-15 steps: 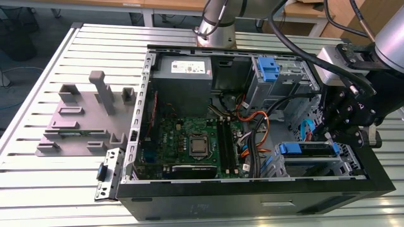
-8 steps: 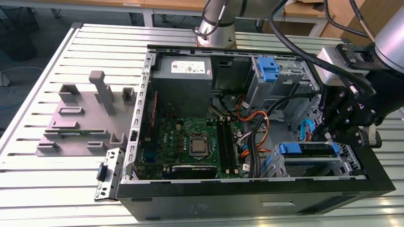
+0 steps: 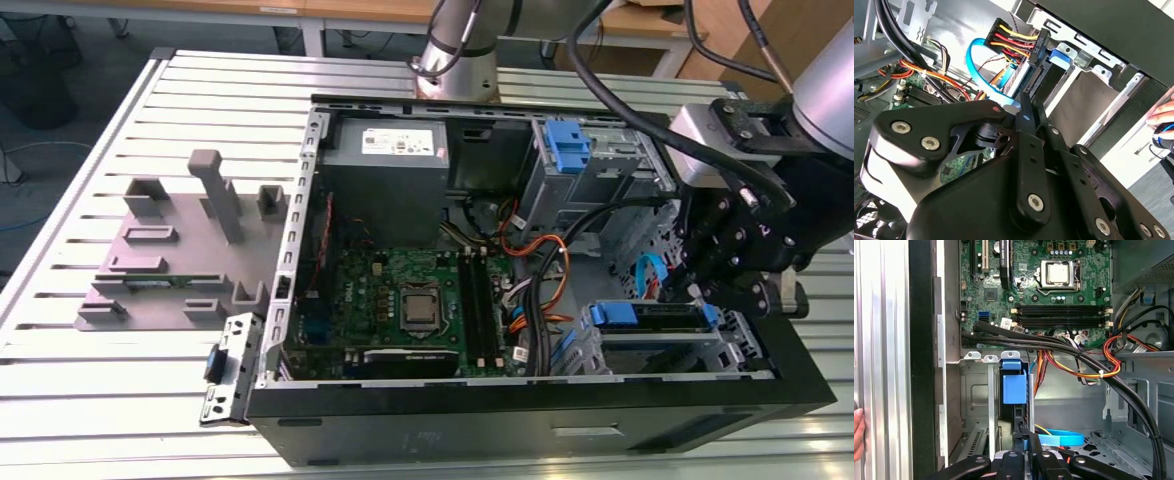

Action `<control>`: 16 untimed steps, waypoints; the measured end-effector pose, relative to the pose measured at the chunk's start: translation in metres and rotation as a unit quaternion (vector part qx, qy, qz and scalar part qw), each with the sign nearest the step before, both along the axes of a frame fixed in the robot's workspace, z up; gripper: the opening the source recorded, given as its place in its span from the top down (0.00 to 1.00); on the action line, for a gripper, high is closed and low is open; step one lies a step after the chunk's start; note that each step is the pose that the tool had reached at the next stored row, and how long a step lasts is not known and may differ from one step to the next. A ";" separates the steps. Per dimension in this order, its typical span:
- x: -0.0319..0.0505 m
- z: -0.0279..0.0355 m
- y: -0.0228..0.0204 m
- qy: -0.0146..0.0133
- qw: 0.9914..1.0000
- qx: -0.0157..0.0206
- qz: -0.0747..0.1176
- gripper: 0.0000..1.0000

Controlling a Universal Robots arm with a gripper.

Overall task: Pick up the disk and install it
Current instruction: 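Insert the first disk wire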

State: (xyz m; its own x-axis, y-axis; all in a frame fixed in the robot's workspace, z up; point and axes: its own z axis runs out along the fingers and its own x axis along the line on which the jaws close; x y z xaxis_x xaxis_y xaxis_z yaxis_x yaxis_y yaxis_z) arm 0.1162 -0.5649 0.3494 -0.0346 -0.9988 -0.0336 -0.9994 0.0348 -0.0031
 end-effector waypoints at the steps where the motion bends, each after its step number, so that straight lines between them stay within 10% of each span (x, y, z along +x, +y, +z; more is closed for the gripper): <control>1: 0.0000 -0.0001 -0.0001 0.000 1.000 0.000 0.001 0.84; 16: 0.0022 -0.0053 -0.0006 -0.002 1.000 0.000 0.006 0.84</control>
State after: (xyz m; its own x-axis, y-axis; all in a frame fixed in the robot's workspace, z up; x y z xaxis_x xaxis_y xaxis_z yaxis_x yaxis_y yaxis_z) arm 0.1184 -0.5655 0.3441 -0.0229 -0.9992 -0.0339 -0.9997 0.0231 -0.0065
